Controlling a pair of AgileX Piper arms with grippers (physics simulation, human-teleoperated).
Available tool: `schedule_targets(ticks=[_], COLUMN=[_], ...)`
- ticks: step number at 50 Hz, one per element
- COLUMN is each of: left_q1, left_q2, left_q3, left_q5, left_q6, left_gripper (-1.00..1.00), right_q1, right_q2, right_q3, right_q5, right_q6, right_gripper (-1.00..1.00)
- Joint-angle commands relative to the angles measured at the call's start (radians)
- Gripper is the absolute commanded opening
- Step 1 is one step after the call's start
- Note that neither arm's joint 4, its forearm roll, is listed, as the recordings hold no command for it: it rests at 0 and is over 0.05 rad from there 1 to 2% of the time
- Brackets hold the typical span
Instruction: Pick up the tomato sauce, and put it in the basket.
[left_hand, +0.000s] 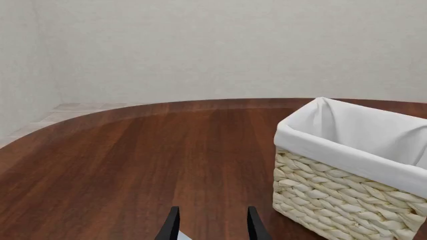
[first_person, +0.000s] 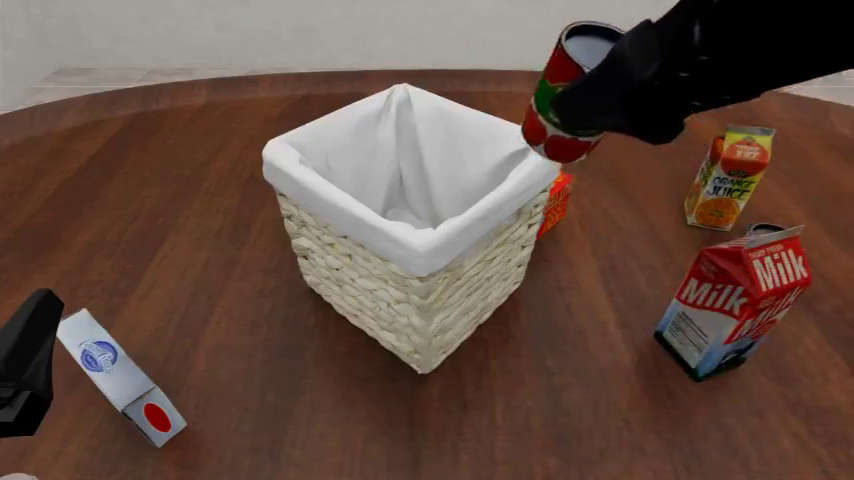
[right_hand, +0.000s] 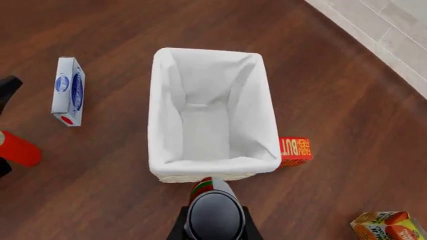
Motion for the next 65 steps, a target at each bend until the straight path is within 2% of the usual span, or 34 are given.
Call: schedule_targets(ticks=[1,25,50,65], left_q1=[0.0,0.0,0.0,0.0], left_q2=[0.0,0.0,0.0,0.0], left_q3=[0.0,0.0,0.0,0.0], left_q5=[0.0,0.0,0.0,0.0], left_q6=[0.0,0.0,0.0,0.0], left_gripper=[1.0,1.0,1.0,1.0], right_q1=[0.022,0.014,0.018,0.01], right_q2=[0.081,0.221,0.352,0.427], right_q3=[-0.087,-0.178,-0.299,-0.32], right_q5=[-0.014,-0.051,-0.045,-0.08], right_q6=[0.03,0.032,0.027,0.025], right_gripper=[-1.0,-1.0,-1.0,-1.0])
